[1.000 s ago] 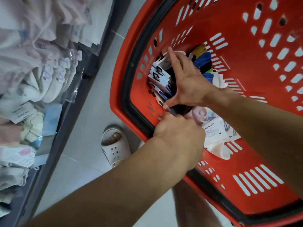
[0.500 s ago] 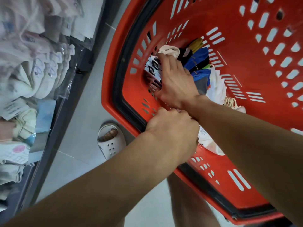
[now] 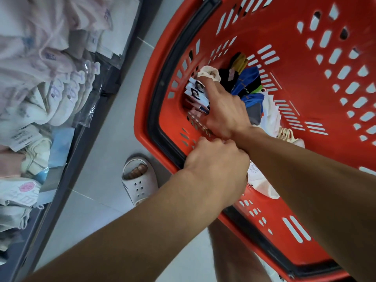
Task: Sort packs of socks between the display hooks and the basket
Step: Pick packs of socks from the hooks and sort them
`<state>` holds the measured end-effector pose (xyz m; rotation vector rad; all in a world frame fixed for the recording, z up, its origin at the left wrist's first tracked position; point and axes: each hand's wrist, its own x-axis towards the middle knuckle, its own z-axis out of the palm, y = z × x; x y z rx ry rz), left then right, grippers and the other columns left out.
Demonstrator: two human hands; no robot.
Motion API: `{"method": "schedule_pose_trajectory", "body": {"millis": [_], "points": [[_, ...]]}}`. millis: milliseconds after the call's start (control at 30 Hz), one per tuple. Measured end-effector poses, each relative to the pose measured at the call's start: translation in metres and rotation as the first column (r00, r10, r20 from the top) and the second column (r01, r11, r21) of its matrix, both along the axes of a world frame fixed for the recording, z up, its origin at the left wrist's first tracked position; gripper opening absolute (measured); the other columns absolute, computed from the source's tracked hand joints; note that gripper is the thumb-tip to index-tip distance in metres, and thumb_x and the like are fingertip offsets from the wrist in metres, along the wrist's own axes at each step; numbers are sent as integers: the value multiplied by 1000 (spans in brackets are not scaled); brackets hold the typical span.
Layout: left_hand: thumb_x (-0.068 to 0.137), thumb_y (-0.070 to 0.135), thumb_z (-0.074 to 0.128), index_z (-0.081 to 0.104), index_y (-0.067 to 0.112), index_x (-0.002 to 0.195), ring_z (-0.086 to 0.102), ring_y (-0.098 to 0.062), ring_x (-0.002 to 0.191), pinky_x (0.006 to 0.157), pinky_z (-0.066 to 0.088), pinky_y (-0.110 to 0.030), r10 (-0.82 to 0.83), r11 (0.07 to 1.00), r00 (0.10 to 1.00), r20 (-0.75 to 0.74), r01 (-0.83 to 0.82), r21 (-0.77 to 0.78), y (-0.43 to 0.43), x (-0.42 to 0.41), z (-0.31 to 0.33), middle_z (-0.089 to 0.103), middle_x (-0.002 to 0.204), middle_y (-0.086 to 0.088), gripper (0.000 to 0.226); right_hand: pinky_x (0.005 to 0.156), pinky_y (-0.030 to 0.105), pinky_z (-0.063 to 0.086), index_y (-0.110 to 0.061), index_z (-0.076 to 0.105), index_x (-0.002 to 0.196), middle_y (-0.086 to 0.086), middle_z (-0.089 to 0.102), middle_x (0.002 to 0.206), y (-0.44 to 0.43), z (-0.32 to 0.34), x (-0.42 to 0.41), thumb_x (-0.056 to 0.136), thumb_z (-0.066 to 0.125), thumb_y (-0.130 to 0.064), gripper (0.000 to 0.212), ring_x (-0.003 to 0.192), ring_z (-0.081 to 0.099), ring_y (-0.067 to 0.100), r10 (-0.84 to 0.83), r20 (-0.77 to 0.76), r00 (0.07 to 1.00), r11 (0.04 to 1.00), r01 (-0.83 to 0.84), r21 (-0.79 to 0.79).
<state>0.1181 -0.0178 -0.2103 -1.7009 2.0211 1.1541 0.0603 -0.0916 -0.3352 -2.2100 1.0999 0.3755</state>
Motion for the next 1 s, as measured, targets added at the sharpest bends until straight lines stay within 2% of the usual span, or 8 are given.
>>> {"method": "schedule_pose_trajectory", "body": {"millis": [200, 333, 400, 567, 667, 767, 867, 1000], "points": [[100, 31, 44, 55, 19, 124, 61, -27, 112, 78, 36, -34, 51, 996, 998, -37, -54, -70, -1, 3, 4, 62, 122, -4, 29, 82, 47, 50, -28, 40, 141, -2, 63, 128, -12, 43, -35, 69, 53, -69, 83, 110, 62, 33, -120, 129, 984, 983, 100, 154], [98, 30, 46, 54, 21, 116, 63, -26, 109, 81, 45, -37, 291, 937, 944, -158, -314, -153, -4, 6, 13, 63, 116, 1, 22, 76, 45, 55, -30, 44, 135, -8, 70, 108, -20, 78, -59, 68, 68, -39, 72, 96, 69, 23, -320, 245, 915, 939, 272, 212], [92, 25, 57, 53, 23, 115, 62, -19, 107, 84, 50, -37, 532, 798, 793, -297, -587, -136, -8, 13, 21, 61, 116, 7, 23, 72, 49, 59, -30, 43, 133, -9, 69, 107, -29, 98, -67, 69, 75, -15, 74, 95, 71, 21, -472, 320, 822, 872, 379, 311], [76, 25, 80, 37, 24, 144, 42, -2, 132, 111, 35, -21, 770, 527, 477, -423, -850, 0, -22, 45, 47, 43, 145, 7, 81, 71, 27, 61, -9, 42, 127, -11, 72, 105, -56, 164, -79, 71, 72, 14, 67, 100, 72, 10, -677, 433, 595, 734, 509, 449], [66, 38, 84, 23, 25, 154, 31, -2, 141, 113, 25, -18, 743, 559, 483, -462, -829, 32, -36, 63, 84, 29, 158, 8, 108, 86, 47, 60, 4, 42, 133, 15, 70, 118, -71, 216, -76, 70, 73, 15, 71, 108, 70, 28, -746, 419, 518, 661, 499, 560], [53, 55, 81, 17, 33, 155, 33, -6, 144, 118, 29, -27, 695, 620, 486, -529, -778, 101, -52, 71, 140, 26, 161, 7, 123, 90, 60, 55, 0, 51, 128, 16, 72, 115, -80, 275, -62, 65, 76, 2, 69, 107, 69, 35, -765, 414, 494, 632, 450, 630], [51, 49, 86, 29, 34, 151, 54, -15, 131, 106, 47, -44, 697, 578, 311, -646, -777, 249, -65, 76, 209, 48, 148, 2, 116, 89, 57, 57, -3, 59, 120, 10, 75, 111, -86, 340, -44, 61, 77, -12, 62, 104, 72, 31, -735, 437, 519, 658, 390, 644], [69, 10, 85, 53, 25, 124, 70, -6, 104, 79, 58, -22, 636, 524, 133, -760, -798, 299, -68, 89, 313, 73, 118, 7, 66, 82, 43, 59, -19, 64, 112, -2, 77, 105, -85, 430, -17, 60, 72, -25, 53, 98, 74, 20, -716, 456, 529, 663, 311, 681]]}}
